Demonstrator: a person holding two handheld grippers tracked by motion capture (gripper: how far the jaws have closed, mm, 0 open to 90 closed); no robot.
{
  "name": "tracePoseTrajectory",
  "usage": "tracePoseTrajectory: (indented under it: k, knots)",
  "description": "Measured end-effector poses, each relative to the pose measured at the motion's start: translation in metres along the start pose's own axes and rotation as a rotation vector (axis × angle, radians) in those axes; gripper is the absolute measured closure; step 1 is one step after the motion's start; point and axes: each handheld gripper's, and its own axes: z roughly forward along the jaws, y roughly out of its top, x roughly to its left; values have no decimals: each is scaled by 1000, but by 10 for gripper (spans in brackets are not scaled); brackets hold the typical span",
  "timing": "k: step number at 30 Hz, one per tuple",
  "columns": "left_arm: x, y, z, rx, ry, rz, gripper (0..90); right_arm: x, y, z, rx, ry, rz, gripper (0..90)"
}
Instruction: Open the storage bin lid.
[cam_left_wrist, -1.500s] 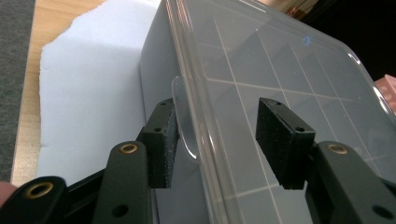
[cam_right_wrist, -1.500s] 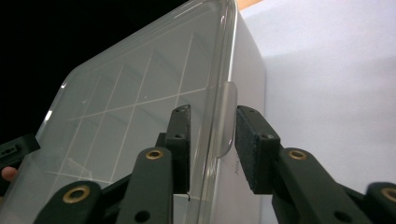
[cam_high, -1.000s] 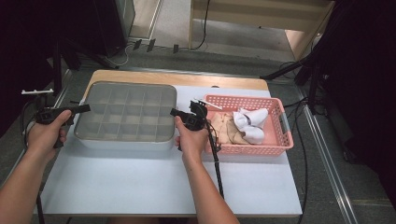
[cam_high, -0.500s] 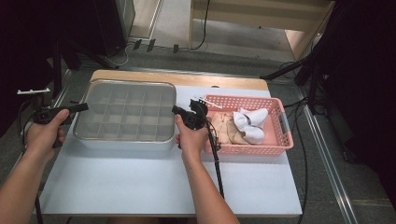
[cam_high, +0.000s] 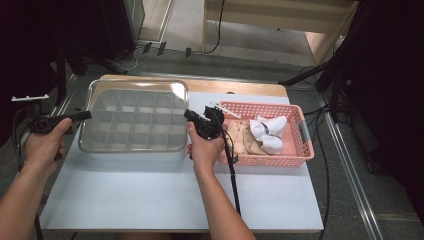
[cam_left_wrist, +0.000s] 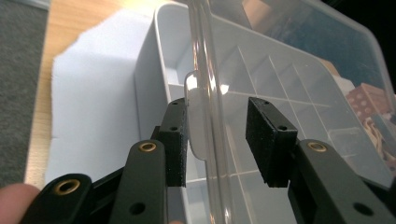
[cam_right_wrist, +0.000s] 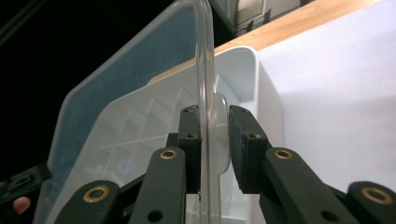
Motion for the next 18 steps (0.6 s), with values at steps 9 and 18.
tracePoseTrajectory:
  k: [9, 18]
  knots:
    - [-7, -2, -18, -33, 9, 30, 630, 10, -4, -10, -3, 21, -43, 766]
    - [-9, -12, -38, -84, -56, 24, 670, 14, -11, -26, 12, 35, -15, 767]
